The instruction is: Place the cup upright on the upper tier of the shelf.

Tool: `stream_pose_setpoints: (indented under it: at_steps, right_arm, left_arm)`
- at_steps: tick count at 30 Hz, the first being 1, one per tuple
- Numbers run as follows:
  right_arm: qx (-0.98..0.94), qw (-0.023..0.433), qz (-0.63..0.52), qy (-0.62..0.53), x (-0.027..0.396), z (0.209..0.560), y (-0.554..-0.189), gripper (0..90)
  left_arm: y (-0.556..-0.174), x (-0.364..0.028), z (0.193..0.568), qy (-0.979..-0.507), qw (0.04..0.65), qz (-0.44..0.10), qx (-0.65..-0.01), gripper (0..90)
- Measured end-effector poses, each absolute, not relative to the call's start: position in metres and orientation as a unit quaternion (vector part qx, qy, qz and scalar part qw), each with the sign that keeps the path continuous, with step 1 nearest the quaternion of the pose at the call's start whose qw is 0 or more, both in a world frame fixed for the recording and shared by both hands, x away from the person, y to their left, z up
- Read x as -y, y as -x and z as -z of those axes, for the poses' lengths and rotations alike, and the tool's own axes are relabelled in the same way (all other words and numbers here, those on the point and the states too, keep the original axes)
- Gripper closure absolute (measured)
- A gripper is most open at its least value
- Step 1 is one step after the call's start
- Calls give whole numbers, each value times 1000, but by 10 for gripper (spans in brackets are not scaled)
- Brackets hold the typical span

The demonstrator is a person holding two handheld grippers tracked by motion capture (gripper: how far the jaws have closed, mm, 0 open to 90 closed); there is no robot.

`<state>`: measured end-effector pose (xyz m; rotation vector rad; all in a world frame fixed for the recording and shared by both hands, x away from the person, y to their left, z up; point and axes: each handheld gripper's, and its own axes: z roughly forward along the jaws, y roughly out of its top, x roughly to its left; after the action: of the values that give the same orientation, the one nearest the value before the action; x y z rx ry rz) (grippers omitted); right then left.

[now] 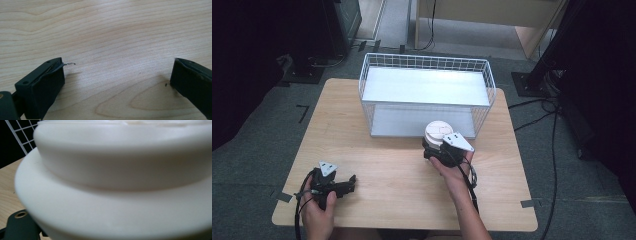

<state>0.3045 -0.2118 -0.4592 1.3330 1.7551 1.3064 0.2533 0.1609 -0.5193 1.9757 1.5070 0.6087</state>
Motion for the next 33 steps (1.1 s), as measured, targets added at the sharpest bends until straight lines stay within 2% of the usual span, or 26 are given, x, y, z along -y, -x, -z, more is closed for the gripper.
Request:
stream_pose_setpoints:
  at_steps: [12, 33]
  right_arm:
    - [-648, 298, -507, -484, 209, 448, -297, 158]
    - [-627, 347, -546, -434, 199, 363, -284, 159]
  left_arm:
    - [-253, -161, 519, -739, 288, -228, -564, 0]
    - [-253, -161, 519, -739, 288, -229, -564, 0]
